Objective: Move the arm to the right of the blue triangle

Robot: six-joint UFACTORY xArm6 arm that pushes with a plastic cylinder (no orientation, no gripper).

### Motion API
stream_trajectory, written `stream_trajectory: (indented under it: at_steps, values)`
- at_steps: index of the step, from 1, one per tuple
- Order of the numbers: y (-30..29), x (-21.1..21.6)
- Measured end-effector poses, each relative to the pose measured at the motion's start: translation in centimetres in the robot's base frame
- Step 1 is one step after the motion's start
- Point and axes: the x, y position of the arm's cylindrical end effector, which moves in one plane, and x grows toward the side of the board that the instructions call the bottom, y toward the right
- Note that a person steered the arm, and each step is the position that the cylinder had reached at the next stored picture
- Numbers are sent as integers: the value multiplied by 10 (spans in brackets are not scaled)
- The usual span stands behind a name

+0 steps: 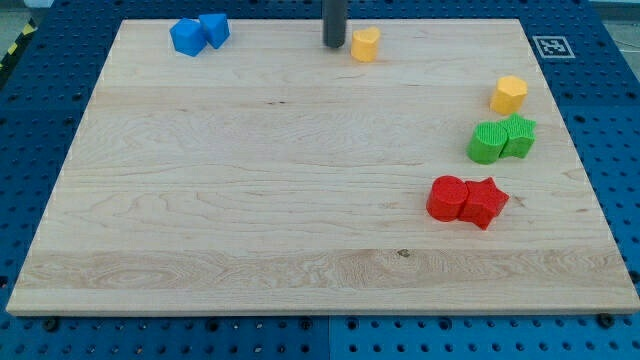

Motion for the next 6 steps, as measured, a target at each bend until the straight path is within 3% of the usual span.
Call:
stream_trajectory:
  at_steps: [1, 3, 4, 5, 6]
  values:
    - [-13, -1]
    - [22, -59]
    - [50, -58]
    - [36, -29]
    - [-39, -9]
